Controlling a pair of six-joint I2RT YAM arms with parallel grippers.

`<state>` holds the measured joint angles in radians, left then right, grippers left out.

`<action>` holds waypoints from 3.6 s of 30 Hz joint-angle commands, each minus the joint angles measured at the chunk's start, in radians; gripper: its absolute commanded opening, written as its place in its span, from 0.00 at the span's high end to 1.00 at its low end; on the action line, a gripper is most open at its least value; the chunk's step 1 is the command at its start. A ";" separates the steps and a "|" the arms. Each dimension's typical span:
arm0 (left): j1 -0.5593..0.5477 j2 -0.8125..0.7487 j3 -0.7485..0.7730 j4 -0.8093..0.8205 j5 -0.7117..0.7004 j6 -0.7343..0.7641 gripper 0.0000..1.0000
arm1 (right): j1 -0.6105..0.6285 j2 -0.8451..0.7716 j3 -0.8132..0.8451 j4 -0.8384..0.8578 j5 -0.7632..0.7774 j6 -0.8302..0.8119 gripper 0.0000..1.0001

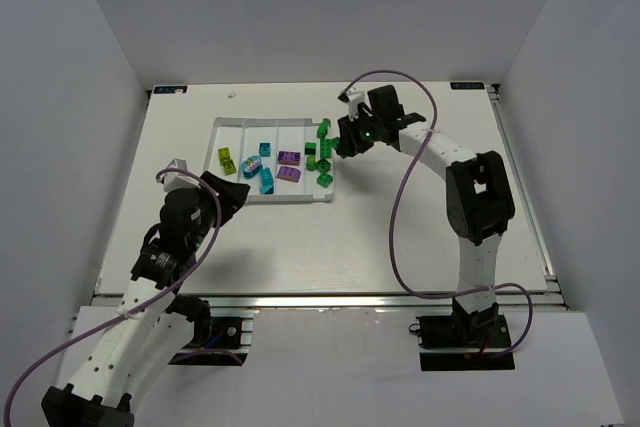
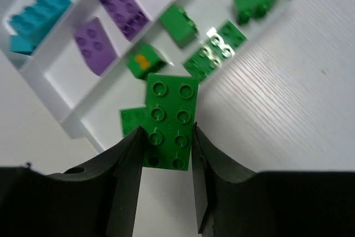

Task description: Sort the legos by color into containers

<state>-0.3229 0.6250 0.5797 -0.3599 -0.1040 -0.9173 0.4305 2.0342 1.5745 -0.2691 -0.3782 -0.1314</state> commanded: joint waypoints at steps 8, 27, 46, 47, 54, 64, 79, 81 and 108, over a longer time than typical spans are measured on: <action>-0.004 -0.053 0.008 -0.040 -0.013 -0.008 0.30 | 0.048 0.145 0.226 -0.015 -0.146 0.254 0.96; -0.004 -0.039 0.074 -0.067 -0.037 0.027 0.15 | 0.022 -0.076 0.152 -0.019 0.008 0.051 0.11; -0.007 0.447 0.468 0.194 0.421 0.181 0.02 | -0.170 -0.819 -0.321 -0.145 0.286 -0.038 0.11; -0.007 0.455 0.465 0.203 0.443 0.170 0.02 | -0.168 -0.825 -0.323 -0.159 0.314 -0.016 0.11; -0.021 0.398 0.361 0.265 0.452 0.132 0.02 | -0.170 -0.879 -0.361 -0.231 0.452 0.102 0.10; -0.021 0.314 0.299 0.236 0.429 0.124 0.02 | -0.170 -0.868 -0.335 -0.239 0.487 0.159 0.11; -0.022 0.242 0.278 0.194 0.418 0.120 0.02 | -0.170 -0.947 -0.427 -0.217 0.516 0.147 0.11; -0.022 0.237 0.278 0.188 0.420 0.123 0.02 | -0.168 -0.959 -0.439 -0.217 0.521 0.141 0.11; -0.022 0.246 0.209 0.291 0.415 0.132 0.02 | -0.171 -0.974 -0.501 -0.180 0.515 0.088 0.11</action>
<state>-0.3424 0.8757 0.8036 -0.1169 0.3225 -0.7967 0.2630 1.0664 1.0821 -0.4953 0.1287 -0.0208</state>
